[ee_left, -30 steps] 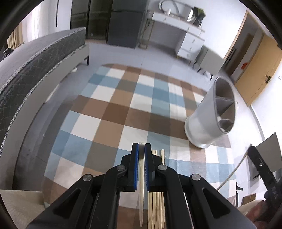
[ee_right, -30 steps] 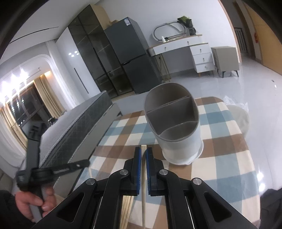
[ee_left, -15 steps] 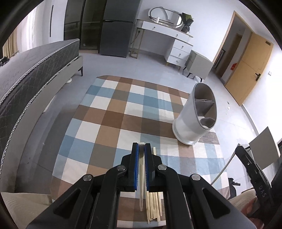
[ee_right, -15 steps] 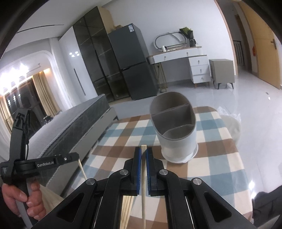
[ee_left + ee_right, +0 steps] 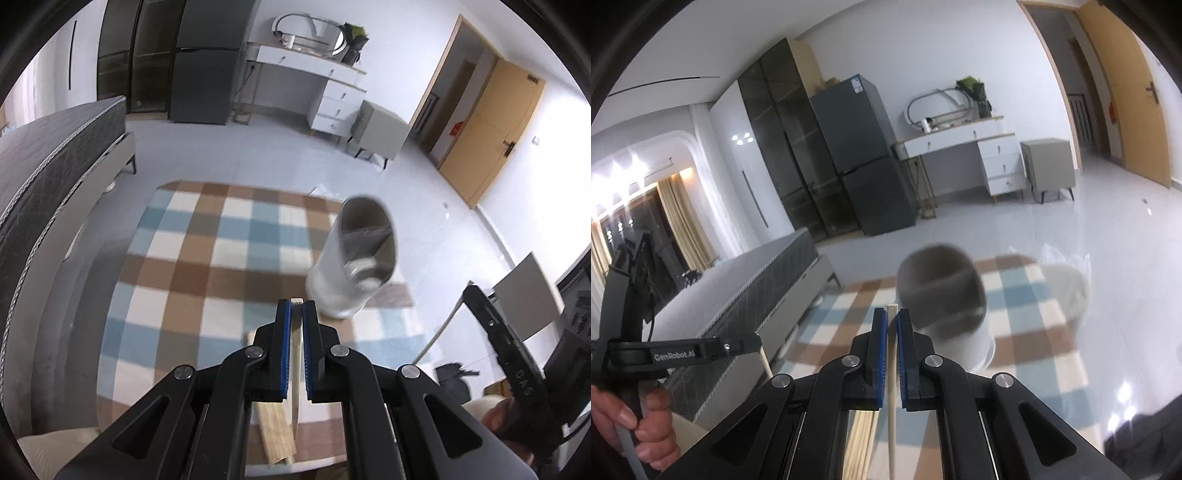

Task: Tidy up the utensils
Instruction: 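Carry both held chopsticks up and over the grey utensil holder, then lower both chopsticks into the holder compartments and open both tools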

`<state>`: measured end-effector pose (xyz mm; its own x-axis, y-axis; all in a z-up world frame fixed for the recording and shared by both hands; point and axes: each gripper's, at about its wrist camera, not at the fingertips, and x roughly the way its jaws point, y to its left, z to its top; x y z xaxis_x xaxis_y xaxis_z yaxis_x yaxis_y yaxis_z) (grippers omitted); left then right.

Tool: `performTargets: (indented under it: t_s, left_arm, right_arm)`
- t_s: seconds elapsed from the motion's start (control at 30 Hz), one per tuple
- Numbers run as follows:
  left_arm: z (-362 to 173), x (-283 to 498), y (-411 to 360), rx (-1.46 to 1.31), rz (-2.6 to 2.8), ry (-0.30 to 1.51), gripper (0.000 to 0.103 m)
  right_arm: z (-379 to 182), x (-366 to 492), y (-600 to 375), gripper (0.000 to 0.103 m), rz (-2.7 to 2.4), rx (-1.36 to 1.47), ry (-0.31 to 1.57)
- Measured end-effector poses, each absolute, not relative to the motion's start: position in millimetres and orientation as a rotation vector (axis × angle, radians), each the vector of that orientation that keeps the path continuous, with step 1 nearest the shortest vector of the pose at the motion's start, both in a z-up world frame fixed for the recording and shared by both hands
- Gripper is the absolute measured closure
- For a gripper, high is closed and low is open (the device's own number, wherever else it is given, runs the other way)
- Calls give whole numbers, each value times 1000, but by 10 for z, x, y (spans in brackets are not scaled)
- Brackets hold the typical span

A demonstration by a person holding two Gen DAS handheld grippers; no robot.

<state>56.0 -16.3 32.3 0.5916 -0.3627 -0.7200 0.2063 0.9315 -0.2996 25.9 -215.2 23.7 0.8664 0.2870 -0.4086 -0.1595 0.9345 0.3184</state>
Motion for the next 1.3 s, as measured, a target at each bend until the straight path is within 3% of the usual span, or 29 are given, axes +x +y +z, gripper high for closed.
performTargets:
  t_s: [0.33, 0.57, 1.1, 1.3]
  left_arm:
    - [1101, 1105, -547, -246, -397, 762, 101]
    - [1308, 1499, -760, -225, -407, 682, 101]
    - [964, 2025, -751, -273, -434, 561, 101]
    - [778, 2058, -782, -259, -442, 594, 101]
  right_arm:
    - [972, 808, -2438, 98, 262, 200, 332]
    - [1215, 1306, -2441, 98, 324, 129, 252]
    - [817, 2044, -2270, 98, 333, 31, 242]
    - [626, 2121, -2288, 98, 342, 25, 279]
